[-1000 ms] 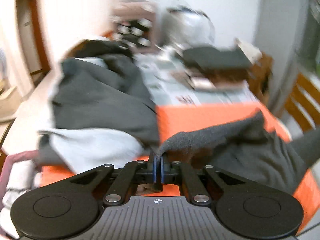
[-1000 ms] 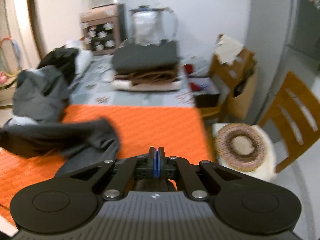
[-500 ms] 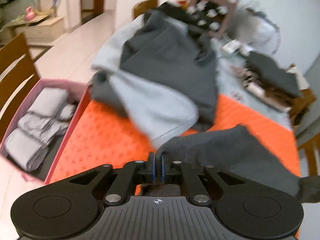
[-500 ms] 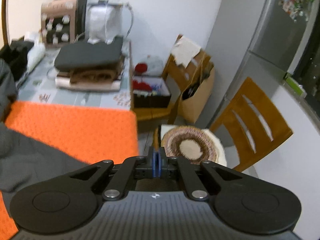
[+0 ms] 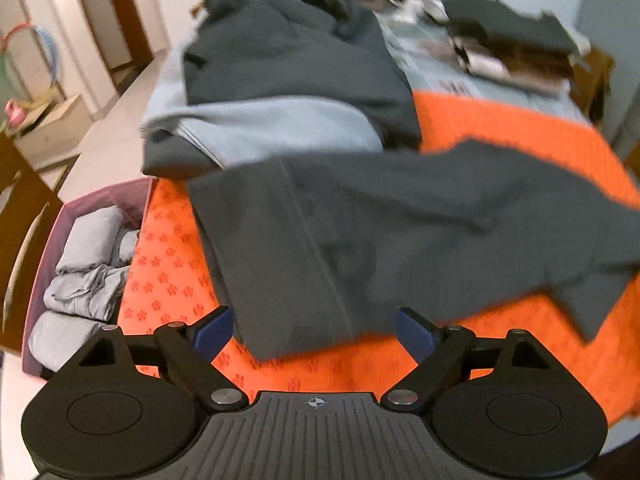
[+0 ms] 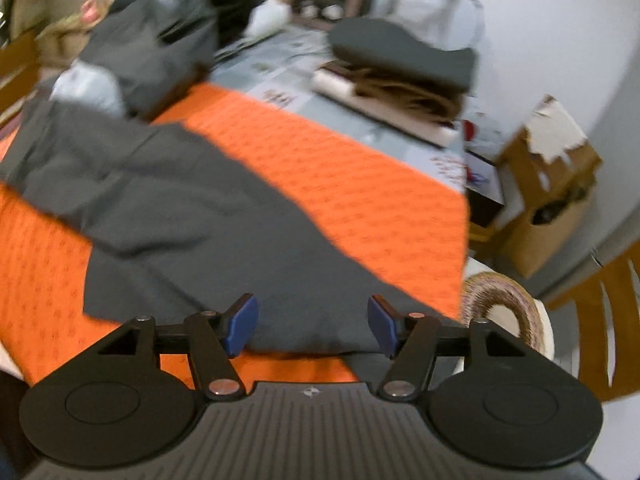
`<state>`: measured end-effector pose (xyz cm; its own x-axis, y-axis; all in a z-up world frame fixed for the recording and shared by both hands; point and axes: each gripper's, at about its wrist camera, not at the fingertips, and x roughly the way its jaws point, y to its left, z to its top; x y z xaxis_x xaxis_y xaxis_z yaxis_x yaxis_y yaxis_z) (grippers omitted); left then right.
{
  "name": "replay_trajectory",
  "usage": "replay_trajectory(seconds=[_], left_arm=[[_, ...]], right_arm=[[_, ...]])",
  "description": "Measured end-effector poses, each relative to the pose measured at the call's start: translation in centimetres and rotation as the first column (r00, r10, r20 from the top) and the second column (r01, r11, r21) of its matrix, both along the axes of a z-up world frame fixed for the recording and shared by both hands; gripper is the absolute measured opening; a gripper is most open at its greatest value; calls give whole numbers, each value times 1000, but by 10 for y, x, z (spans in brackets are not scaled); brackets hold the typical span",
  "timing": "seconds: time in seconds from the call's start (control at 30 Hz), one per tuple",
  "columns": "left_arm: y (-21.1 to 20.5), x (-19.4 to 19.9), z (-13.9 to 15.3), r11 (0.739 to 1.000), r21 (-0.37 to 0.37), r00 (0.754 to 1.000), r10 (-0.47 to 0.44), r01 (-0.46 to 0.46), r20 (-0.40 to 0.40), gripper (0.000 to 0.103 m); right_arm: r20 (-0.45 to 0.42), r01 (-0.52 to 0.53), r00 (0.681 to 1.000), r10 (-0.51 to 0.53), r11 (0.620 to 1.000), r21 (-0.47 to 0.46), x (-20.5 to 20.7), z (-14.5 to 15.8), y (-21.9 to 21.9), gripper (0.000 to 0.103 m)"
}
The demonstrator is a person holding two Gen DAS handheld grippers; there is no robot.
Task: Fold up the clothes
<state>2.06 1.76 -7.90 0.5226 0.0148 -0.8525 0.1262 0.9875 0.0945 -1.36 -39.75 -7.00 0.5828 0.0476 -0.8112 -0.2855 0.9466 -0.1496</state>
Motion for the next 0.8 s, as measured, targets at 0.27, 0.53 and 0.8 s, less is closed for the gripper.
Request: replay_trajectory(seconds=[0.27, 0.53, 0.8], left_arm=[[-11, -6, -48, 974, 199, 995, -101, 104, -27, 91], [-9, -11, -53, 946, 314, 988, -122, 85, 100, 48], [0, -13, -11, 977, 208, 967, -88, 38, 237, 10]], right_arm=[[-43, -112, 993, 110, 993, -36, 4, -34, 31, 68], [-35, -200, 980, 197, 965, -168, -2, -56, 53, 34], [106, -95, 988, 113, 983, -159, 3, -17, 40, 4]])
